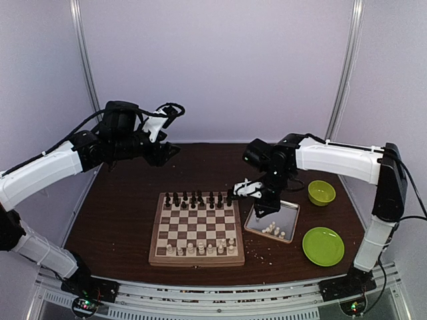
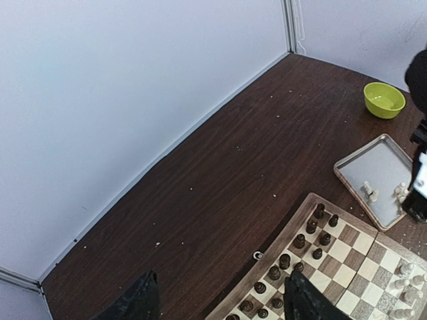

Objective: Set up the chess pieces on the board
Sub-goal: Pick up the pawn from the storage box.

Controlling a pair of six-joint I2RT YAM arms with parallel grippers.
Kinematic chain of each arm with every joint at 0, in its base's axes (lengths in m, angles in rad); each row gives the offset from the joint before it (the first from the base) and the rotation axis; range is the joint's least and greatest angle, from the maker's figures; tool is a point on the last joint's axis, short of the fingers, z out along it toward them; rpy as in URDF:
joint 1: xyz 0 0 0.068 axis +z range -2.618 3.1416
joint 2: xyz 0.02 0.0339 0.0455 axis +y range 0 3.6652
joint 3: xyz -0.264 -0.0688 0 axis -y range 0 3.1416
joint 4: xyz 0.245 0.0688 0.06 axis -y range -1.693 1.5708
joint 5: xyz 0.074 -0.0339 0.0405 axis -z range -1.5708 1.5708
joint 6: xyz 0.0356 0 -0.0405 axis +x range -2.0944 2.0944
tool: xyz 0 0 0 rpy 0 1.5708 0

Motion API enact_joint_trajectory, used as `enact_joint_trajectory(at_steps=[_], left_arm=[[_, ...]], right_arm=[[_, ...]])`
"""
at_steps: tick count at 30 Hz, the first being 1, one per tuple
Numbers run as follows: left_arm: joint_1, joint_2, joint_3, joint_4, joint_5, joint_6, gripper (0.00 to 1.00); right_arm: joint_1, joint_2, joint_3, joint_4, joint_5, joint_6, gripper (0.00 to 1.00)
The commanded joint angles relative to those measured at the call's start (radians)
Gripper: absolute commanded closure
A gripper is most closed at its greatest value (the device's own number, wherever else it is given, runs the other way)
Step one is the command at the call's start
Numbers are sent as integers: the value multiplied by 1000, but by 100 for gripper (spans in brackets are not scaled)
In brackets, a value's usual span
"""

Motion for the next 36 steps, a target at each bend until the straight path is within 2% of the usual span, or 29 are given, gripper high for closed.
enact_joint_trajectory(at_steps=[1, 9, 13, 18, 33, 36], left_arm=[[-3, 1, 28, 17, 12, -1, 35], [-3, -1, 28, 17, 12, -1, 35], [-3, -1, 28, 17, 17, -3, 35], [-5, -4, 28, 17, 17, -5, 35], [-5, 0, 28, 17, 19, -5, 35], [-5, 2, 28, 17, 19, -7, 35]], right_arm=[[-108, -7, -58, 98, 27, 50, 78], [-180, 128, -2, 143, 25, 108, 79], [-194, 189, 49, 120, -23, 124, 78], [-190, 213, 61, 102, -94, 116, 78], [-164, 271, 70, 75, -39, 112, 81], [-159, 274, 64, 74, -34, 111, 85]])
